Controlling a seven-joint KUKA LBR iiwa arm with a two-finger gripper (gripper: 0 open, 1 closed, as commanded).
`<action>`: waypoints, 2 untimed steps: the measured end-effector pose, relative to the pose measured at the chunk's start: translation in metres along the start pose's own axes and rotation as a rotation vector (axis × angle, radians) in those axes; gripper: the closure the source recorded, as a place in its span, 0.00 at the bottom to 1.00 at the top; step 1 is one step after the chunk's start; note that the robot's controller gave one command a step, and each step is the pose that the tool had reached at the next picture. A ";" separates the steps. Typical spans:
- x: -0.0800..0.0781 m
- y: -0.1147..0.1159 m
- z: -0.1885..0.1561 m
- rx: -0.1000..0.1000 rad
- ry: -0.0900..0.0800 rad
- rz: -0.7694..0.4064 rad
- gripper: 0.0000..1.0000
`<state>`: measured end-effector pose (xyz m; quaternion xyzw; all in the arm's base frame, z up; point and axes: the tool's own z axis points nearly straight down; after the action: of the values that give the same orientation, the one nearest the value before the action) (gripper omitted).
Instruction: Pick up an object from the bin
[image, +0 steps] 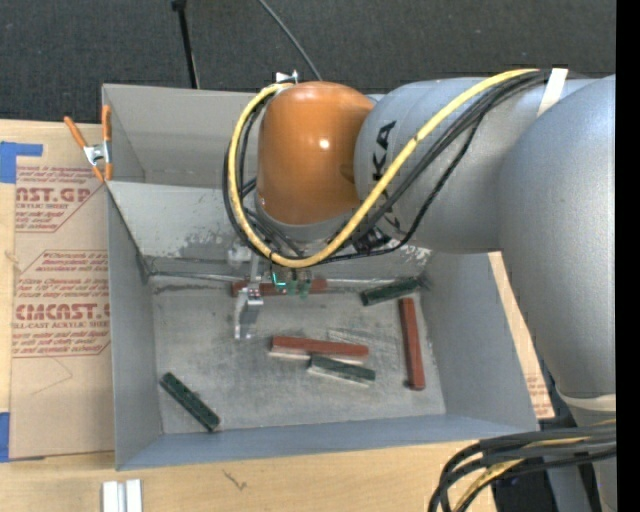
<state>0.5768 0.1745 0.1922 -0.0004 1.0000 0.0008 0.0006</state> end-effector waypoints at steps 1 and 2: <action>0.020 -0.048 0.047 -0.002 -0.005 -0.001 0.00; 0.052 -0.061 0.093 0.003 0.000 0.143 0.00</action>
Offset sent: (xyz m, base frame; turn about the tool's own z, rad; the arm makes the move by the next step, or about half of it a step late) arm -0.0758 -0.0480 -0.1222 0.2332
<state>0.5250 0.1141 0.0995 0.0708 0.9975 -0.0006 0.0007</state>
